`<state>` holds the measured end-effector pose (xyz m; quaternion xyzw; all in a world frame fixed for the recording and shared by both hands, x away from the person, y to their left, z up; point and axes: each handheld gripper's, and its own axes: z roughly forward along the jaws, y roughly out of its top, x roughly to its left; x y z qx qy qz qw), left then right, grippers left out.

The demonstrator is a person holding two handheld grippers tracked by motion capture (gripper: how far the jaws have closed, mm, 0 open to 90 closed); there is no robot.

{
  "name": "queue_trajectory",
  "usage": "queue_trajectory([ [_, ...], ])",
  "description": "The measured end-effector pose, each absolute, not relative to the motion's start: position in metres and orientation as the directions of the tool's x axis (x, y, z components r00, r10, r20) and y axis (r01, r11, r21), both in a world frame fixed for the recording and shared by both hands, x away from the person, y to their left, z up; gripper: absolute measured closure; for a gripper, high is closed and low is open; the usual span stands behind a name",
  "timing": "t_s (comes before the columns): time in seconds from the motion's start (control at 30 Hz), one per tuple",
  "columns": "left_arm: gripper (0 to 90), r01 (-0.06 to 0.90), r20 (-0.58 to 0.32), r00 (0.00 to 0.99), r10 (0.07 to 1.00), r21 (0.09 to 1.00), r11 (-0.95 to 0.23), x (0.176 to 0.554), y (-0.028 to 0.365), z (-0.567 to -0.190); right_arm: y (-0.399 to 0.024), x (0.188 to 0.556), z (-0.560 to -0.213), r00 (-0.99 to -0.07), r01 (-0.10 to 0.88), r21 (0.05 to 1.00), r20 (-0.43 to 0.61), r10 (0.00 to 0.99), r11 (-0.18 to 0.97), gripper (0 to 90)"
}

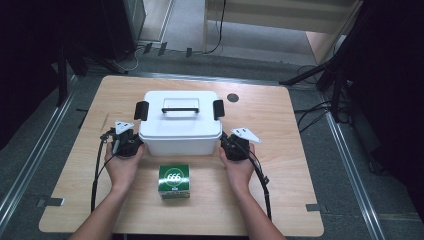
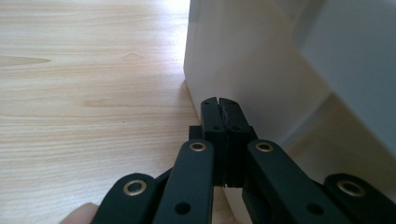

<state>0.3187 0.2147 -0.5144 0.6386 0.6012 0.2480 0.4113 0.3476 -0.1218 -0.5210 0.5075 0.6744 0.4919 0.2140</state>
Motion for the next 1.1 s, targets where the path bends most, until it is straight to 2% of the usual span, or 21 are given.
queue_trajectory([
  [0.03,90.0,0.546,-0.177,0.123,0.977,0.834,0.082,0.308,0.220,-0.509,-0.124,0.337,-0.518,-0.336,0.456,0.889,0.199,0.921,-0.026,88.8],
  [0.13,90.0,0.533,-0.185,0.113,0.976,0.841,0.097,0.293,0.225,-0.504,-0.128,0.325,-0.515,-0.320,0.442,0.896,0.201,0.926,-0.041,88.9],
  [0.23,90.0,0.518,-0.198,0.124,0.972,0.849,0.107,0.265,0.230,-0.494,-0.133,0.297,-0.510,-0.370,0.412,0.911,0.169,0.913,-0.001,90.0],
  [0.33,90.0,0.529,-0.189,0.151,0.970,0.844,0.082,0.252,0.224,-0.494,-0.131,0.285,-0.510,-0.399,0.436,0.900,0.191,0.897,0.002,90.0],
  [0.47,90.0,0.576,-0.136,0.241,0.961,0.817,-0.028,0.222,0.200,-0.505,-0.116,0.256,-0.518,-0.484,0.478,0.877,0.215,0.848,0.051,90.0],
  [0.63,90.0,0.606,-0.175,0.282,0.943,0.795,-0.034,0.201,0.184,-0.514,-0.098,0.232,-0.526,-0.553,0.492,0.865,0.219,0.804,0.103,90.0],
  [0.9,90.0,0.607,-0.161,0.337,0.928,0.791,-0.083,0.193,0.151,-0.520,-0.080,0.215,-0.531,-0.612,0.481,0.860,0.190,0.768,0.171,90.0],
  [1.1,90.0,0.600,-0.163,0.361,0.918,0.795,-0.094,0.199,0.130,-0.520,-0.097,0.213,-0.530,-0.562,0.512,0.848,0.209,0.800,0.137,90.0],
])
